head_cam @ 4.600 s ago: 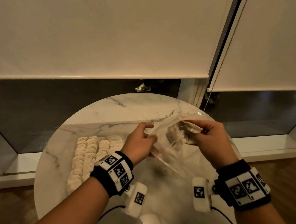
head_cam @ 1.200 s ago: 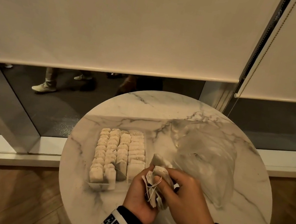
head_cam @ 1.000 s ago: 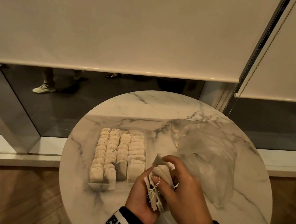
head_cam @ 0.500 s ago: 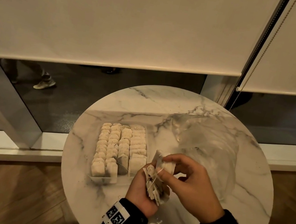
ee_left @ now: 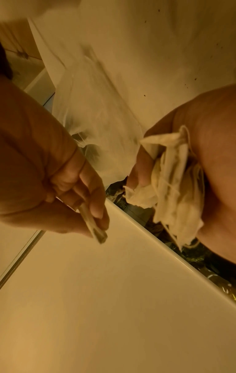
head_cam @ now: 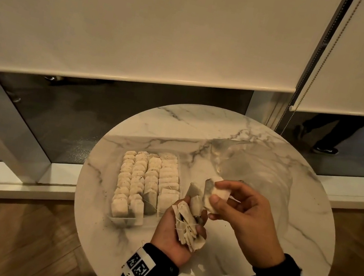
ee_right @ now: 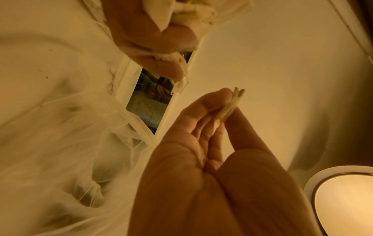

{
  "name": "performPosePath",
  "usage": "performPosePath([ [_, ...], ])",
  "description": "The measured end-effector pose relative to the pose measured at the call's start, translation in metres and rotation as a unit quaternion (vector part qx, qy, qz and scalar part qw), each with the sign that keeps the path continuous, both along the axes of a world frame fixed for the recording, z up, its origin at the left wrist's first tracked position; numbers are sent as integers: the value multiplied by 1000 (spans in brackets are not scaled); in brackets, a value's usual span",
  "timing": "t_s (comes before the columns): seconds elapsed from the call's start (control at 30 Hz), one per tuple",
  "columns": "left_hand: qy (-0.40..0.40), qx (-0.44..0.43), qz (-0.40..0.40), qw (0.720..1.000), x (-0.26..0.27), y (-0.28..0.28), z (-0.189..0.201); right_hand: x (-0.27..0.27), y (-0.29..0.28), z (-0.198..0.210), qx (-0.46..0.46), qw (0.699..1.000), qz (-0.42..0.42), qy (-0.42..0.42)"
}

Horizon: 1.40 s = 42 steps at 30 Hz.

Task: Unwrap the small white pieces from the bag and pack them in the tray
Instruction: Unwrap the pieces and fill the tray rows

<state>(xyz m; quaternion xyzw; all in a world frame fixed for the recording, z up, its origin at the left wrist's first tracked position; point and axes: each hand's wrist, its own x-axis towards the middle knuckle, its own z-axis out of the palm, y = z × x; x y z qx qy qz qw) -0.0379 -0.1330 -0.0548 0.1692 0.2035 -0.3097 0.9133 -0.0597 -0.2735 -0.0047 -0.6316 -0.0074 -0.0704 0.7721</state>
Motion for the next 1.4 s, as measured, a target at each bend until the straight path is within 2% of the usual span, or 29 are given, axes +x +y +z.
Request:
performPosePath([
  [0.37,14,-7,8,1000,1,8,1,5,-1,-7,19,999,-1,44],
  [0.57,1,-20,-12,1000,1,14,9,13,4,-8,110,985,50,123],
  [0.67,-3,-6,17,1000,4,21,9,18,7,-10,125,981,53,141],
  [0.87,-16,16,66,998,11,38,7,33,16,-17,21,994,-1,109],
  [1.1,-17,28,95,995,15,60,8,51,22,-19,-92,993,-1,70],
  [1.4,-12,33,91,995,20,66,-7,65,42,-18,-52,996,31,60],
])
